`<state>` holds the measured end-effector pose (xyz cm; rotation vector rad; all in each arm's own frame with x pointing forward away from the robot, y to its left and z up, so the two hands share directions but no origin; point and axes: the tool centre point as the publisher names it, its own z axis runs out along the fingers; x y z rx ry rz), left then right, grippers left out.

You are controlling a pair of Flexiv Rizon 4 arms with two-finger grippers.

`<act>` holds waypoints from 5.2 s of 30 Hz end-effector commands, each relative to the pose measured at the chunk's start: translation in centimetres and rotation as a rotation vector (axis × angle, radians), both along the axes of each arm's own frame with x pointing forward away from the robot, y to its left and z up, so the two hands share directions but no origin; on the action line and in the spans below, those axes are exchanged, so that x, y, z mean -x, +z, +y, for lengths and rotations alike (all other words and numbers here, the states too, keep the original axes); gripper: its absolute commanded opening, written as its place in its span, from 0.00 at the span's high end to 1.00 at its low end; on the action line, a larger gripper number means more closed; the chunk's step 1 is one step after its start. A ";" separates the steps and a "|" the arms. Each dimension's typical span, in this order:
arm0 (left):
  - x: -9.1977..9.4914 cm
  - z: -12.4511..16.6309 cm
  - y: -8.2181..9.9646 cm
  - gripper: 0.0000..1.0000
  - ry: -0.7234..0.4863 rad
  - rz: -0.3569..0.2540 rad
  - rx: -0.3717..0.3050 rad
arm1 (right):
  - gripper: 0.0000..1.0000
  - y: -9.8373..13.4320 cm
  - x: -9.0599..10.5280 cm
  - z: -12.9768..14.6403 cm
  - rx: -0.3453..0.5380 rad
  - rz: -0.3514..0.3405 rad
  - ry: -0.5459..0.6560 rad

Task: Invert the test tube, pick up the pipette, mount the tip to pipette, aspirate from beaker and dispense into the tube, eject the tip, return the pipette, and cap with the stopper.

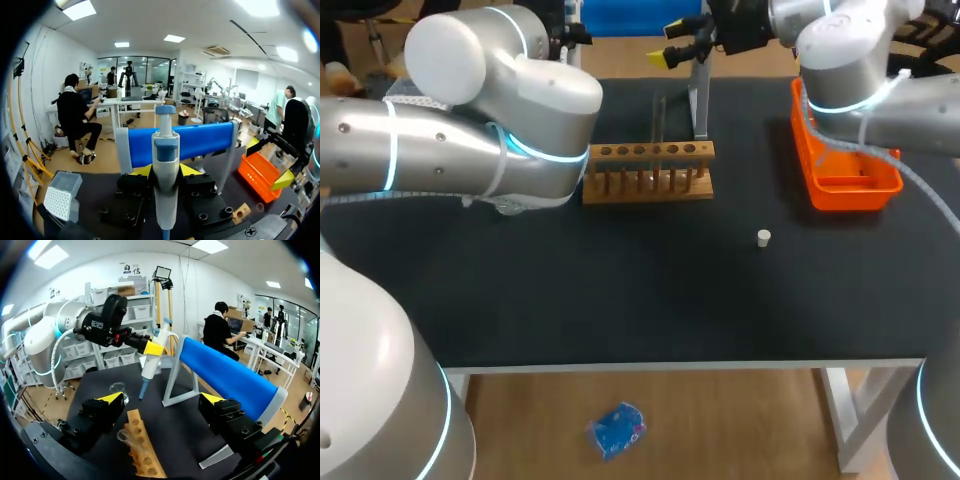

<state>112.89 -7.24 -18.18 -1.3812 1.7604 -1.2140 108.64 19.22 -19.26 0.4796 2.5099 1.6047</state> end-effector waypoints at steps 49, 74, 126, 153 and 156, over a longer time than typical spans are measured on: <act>-5.6 0.7 -0.1 1.00 0.151 0.070 -0.197 | 0.00 -1.0 -2.6 1.9 0.026 -0.016 -0.038; -6.0 0.6 -1.0 1.00 0.171 0.107 -0.229 | 0.00 -1.0 -2.6 1.9 0.026 -0.016 -0.038; -5.2 -0.3 -2.9 0.35 0.165 0.174 -0.219 | 0.00 -1.0 -2.6 1.9 0.026 -0.016 -0.038; 8.3 -1.2 -0.7 0.00 -0.225 0.115 -0.247 | 0.00 0.9 -0.1 -0.6 -0.044 -0.021 0.032; 10.1 -1.6 -0.3 0.00 -0.392 0.093 -0.261 | 0.00 1.4 1.5 -1.9 -0.064 -0.023 0.071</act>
